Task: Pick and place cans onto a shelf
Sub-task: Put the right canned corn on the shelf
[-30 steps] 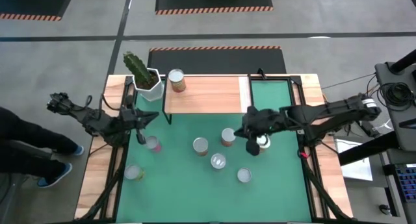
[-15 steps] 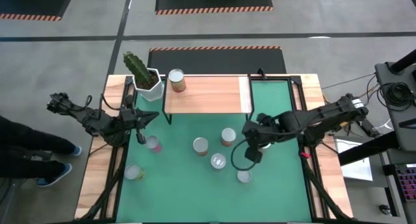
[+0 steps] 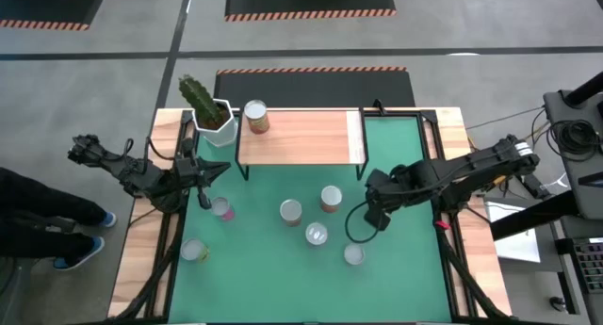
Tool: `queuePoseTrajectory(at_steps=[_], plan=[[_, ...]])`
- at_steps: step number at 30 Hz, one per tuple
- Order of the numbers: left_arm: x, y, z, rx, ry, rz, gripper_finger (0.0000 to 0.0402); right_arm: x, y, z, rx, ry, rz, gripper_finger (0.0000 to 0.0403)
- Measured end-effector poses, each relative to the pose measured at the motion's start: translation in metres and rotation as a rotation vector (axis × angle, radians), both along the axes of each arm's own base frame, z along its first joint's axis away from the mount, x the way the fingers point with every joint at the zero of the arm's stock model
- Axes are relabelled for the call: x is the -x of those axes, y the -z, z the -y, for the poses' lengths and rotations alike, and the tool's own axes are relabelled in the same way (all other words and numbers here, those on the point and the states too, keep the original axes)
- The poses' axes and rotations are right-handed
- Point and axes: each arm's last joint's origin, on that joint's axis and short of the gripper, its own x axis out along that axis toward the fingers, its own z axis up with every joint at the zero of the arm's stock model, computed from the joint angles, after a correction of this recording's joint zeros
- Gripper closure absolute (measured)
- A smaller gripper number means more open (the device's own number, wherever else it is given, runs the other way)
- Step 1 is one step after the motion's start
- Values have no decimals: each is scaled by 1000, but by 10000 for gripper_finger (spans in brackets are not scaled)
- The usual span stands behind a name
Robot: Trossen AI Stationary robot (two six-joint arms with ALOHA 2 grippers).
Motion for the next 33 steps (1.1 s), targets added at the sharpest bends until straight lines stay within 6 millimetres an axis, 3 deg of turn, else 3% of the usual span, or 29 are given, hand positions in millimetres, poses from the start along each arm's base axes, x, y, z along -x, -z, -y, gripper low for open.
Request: queuePoseTrajectory(at_steps=[6,13,21,26,33], plan=[[0,0,0,0,0,-1,402,1,-2,8,-24,86,10,342],[0,1,0,-6,0,-12,402,-1,6,16,-13,244,-74,215],[0,2,0,-6,0,-19,402,-11,23,15,11,265,-152,85],[0,3,0,1,-1,-25,402,-12,35,14,9,268,-194,49],[0,4,0,-1,-1,-29,402,-5,51,15,19,275,-240,39]])
